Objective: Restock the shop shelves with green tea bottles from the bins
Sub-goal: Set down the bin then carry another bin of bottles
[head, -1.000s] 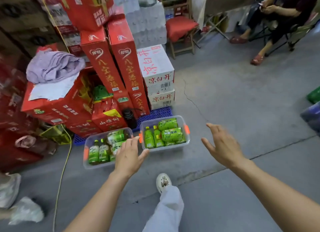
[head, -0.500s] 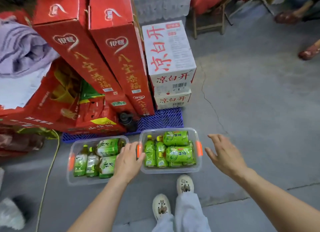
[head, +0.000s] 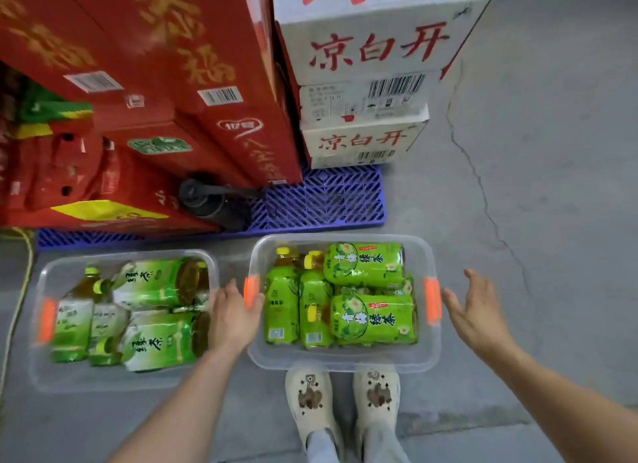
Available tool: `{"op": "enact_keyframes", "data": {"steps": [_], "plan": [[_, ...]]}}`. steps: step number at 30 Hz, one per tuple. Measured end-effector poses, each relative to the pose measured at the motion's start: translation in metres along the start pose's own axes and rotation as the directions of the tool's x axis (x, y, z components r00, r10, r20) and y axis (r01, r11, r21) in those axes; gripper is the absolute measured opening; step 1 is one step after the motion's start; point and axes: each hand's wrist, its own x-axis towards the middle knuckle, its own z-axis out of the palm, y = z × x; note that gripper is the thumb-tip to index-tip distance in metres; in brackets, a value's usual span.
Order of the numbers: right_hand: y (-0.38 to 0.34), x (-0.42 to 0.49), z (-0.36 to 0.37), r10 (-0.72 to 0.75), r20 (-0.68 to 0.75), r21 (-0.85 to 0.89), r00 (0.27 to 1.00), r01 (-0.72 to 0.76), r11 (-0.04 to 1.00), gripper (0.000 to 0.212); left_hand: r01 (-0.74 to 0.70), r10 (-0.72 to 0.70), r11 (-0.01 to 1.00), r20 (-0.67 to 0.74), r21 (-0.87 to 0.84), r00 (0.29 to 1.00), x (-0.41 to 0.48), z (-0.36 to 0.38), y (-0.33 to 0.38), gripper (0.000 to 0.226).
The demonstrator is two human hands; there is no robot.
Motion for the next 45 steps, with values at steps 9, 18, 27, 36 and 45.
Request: {"op": "enact_keyframes", "data": {"steps": [9,18,27,36,45], "plan": [[0.021,0.09,0.07,0.276,0.108,0.309,0.955,-0.296,0.904,0.076,0.29,-0.279,0.95,0.105,-0.116,0.955,0.103,0.05,-0.014,0.072],[0.022,0.061,0.087,0.202,0.028,0.441,0.979,-0.193,0.877,0.065,0.228,-0.219,0.928,0.065,-0.295,0.974,0.088,0.062,-0.013,0.068],[0.031,0.061,0.109,0.075,-0.069,0.381,0.995,-0.043,0.924,0.046,0.082,-0.096,0.969,-0.049,-0.233,0.994,0.078,0.082,-0.023,0.043],[0.042,0.036,0.082,0.113,0.011,0.354,0.994,-0.109,0.929,0.063,0.062,-0.064,0.962,0.001,-0.266,0.998,0.027,0.059,-0.017,0.047],[0.034,-0.068,-0.007,0.299,0.086,0.32,0.951,-0.31,0.895,0.104,-0.02,0.031,0.984,0.063,-0.18,0.998,-0.079,-0.01,0.011,0.067]]}}
